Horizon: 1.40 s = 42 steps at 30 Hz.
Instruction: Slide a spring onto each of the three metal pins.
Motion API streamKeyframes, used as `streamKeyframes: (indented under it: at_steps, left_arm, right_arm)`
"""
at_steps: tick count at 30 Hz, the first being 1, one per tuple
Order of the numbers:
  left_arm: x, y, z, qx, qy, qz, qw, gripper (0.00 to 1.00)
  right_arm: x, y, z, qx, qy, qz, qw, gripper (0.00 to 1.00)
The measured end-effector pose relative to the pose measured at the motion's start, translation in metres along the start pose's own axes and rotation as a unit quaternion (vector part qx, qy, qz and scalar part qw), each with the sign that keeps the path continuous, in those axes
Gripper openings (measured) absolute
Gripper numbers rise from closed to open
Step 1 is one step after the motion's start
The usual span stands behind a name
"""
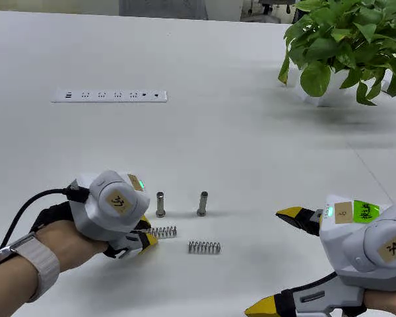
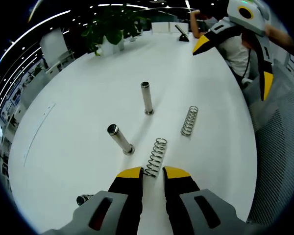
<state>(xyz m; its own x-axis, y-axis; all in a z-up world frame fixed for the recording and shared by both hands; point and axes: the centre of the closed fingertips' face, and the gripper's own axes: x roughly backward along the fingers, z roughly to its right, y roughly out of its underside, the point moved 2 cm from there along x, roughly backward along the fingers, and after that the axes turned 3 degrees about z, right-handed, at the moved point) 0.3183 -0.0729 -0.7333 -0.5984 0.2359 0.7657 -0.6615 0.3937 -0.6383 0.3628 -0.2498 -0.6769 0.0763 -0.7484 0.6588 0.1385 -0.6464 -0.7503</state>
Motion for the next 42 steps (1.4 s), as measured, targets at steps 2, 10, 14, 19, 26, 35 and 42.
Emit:
streamKeyframes:
  at_steps: [2, 10, 14, 19, 26, 35, 42]
  left_arm:
    - [0.0, 0.001, 0.0, 0.001, 0.001, -0.002, 1.0, 0.17]
    - [-0.003, 0.0, 0.003, -0.007, 0.019, -0.03, 0.9994, 0.12]
    - [-0.004, 0.001, 0.004, -0.027, 0.031, -0.049, 0.998, 0.12]
    - [-0.004, 0.001, 0.003, -0.013, 0.033, -0.054, 0.9979, 0.1]
    - [0.0, 0.004, 0.008, 0.06, 0.021, -0.018, 0.9978, 0.1]
    - [0.017, 0.012, 0.024, 0.134, 0.007, 0.046, 0.9899, 0.1]
    - [0.034, 0.007, 0.032, 0.139, 0.004, 0.094, 0.9859, 0.1]
  right_arm:
    - [0.0, 0.0, 0.0, 0.0, 0.0, 0.0, 1.0, 0.95]
    - [-0.002, -0.004, 0.001, 0.004, -0.002, 0.002, 1.0, 0.95]
    - [-0.004, -0.007, 0.001, 0.005, -0.004, 0.004, 1.0, 0.95]
    - [-0.006, -0.01, -0.002, 0.005, -0.008, 0.006, 0.9999, 0.94]
    - [-0.009, -0.014, -0.008, -0.002, -0.014, 0.01, 0.9999, 0.92]
    - [-0.016, -0.015, -0.021, -0.002, -0.029, 0.009, 0.9995, 0.91]
    - [-0.021, -0.024, -0.025, -0.02, -0.05, 0.014, 0.9985, 0.84]
